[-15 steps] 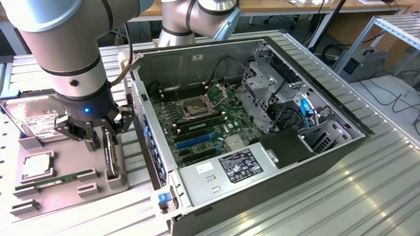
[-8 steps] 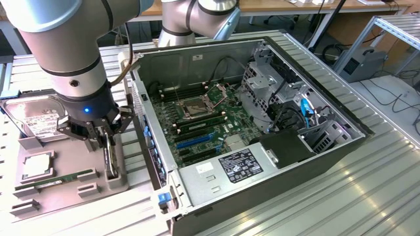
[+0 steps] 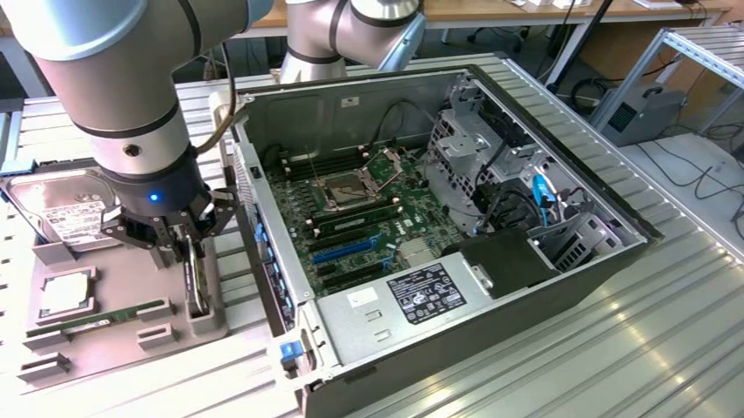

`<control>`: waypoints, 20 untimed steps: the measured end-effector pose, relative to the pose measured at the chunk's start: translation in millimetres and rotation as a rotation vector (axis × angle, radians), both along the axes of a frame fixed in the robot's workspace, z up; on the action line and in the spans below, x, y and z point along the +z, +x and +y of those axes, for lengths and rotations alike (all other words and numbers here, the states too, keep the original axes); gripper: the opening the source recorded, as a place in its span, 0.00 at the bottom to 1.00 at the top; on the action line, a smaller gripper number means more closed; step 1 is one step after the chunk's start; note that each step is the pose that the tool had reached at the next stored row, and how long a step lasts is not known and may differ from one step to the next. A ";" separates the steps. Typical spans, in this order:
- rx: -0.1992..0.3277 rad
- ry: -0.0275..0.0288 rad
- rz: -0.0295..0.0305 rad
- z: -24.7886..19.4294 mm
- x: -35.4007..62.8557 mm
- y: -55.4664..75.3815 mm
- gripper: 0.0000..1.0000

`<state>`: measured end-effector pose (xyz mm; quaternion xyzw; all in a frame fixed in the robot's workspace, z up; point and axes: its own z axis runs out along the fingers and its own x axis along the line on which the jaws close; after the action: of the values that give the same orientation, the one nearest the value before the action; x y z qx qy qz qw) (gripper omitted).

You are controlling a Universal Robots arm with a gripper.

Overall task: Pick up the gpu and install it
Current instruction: 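Pick up the gpu and move the gpu toward the slot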

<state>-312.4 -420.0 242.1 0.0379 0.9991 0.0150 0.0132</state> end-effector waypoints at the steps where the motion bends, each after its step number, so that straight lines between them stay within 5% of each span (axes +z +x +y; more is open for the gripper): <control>1: 0.000 0.0000 -0.0001 -0.1 0.0 0.0 0.27; 20: 0.000 -0.0002 0.0001 -0.2 4.3 0.0 0.27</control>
<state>-312.4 -420.2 246.5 0.0379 0.9991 0.0149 0.0132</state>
